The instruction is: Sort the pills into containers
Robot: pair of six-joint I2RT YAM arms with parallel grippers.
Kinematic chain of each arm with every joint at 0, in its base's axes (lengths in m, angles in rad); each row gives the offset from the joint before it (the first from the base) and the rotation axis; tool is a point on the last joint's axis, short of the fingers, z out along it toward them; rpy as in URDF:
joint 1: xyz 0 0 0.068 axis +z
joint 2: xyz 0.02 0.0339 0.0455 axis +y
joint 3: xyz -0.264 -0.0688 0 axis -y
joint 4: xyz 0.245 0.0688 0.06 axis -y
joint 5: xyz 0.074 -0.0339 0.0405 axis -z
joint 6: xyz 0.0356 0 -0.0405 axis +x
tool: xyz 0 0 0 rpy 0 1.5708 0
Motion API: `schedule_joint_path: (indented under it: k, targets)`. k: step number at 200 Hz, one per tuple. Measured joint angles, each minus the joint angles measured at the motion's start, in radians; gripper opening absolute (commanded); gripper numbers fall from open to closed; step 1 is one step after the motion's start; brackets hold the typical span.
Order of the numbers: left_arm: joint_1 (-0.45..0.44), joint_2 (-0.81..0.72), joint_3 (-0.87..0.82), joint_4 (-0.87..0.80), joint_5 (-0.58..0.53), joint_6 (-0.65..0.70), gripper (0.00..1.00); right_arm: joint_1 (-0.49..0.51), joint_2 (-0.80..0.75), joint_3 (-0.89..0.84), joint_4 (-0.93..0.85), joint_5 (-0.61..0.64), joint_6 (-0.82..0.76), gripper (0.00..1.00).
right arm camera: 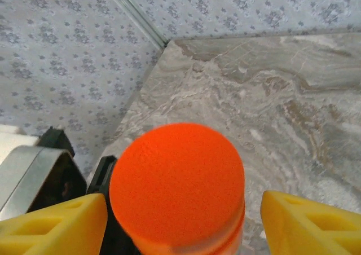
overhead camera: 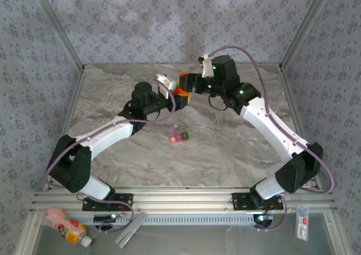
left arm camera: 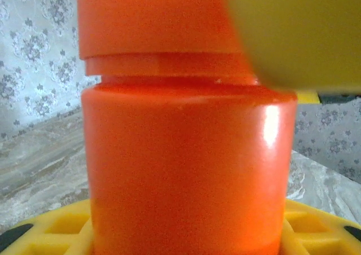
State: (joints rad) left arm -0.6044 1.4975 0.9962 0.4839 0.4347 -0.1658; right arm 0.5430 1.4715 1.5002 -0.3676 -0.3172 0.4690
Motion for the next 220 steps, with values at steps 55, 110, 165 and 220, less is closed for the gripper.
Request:
schedule_joint_path:
  k: [55, 110, 165, 220]
  targets:
    - [0.014, 0.000, 0.004, 0.015, 0.037, 0.000, 0.00, -0.196, -0.208, -0.072, 0.018, -0.208, -0.040, 0.80]
    - [0.046, 0.000, 0.048, -0.057, 0.248, 0.018, 0.00, -0.244, -0.095, 0.101, -0.098, -0.410, -0.223, 0.80]
    - [0.046, 0.004, 0.108, -0.141, 0.382, 0.037, 0.00, -0.214, 0.025, 0.203, -0.256, -0.484, -0.352, 0.79]
    - [0.046, 0.014, 0.108, -0.168, 0.413, 0.038, 0.00, -0.178, 0.040, 0.209, -0.311, -0.484, -0.389, 0.76]
